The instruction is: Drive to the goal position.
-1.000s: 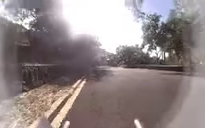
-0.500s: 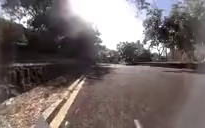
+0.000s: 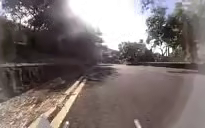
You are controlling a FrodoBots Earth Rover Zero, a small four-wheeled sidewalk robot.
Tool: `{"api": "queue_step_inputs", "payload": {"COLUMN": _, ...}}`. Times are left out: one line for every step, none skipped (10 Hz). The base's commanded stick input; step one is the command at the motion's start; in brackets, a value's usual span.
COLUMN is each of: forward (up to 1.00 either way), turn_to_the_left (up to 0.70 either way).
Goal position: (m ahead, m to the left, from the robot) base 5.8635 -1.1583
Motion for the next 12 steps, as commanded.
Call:
{"api": "queue_step_inputs", "payload": {"forward": 0.7, "turn_to_the_left": -0.18}}
{"api": "queue_step_inputs", "payload": {"forward": 0.7, "turn_to_the_left": -0.12}}
{"api": "queue_step_inputs", "payload": {"forward": 0.7, "turn_to_the_left": -0.05}}
{"api": "queue_step_inputs", "payload": {"forward": 0.7, "turn_to_the_left": 0.0}}
{"api": "queue_step_inputs", "payload": {"forward": 0.7, "turn_to_the_left": 0.0}}
{"api": "queue_step_inputs", "payload": {"forward": 0.7, "turn_to_the_left": 0.0}}
{"api": "queue_step_inputs", "payload": {"forward": 0.7, "turn_to_the_left": 0.0}}
{"api": "queue_step_inputs", "payload": {"forward": 0.7, "turn_to_the_left": 0.0}}
{"api": "queue_step_inputs", "payload": {"forward": 0.7, "turn_to_the_left": 0.0}}
{"api": "queue_step_inputs", "payload": {"forward": 0.7, "turn_to_the_left": 0.0}}
{"api": "queue_step_inputs", "payload": {"forward": 0.7, "turn_to_the_left": 0.0}}
{"api": "queue_step_inputs", "payload": {"forward": 0.7, "turn_to_the_left": -0.02}}
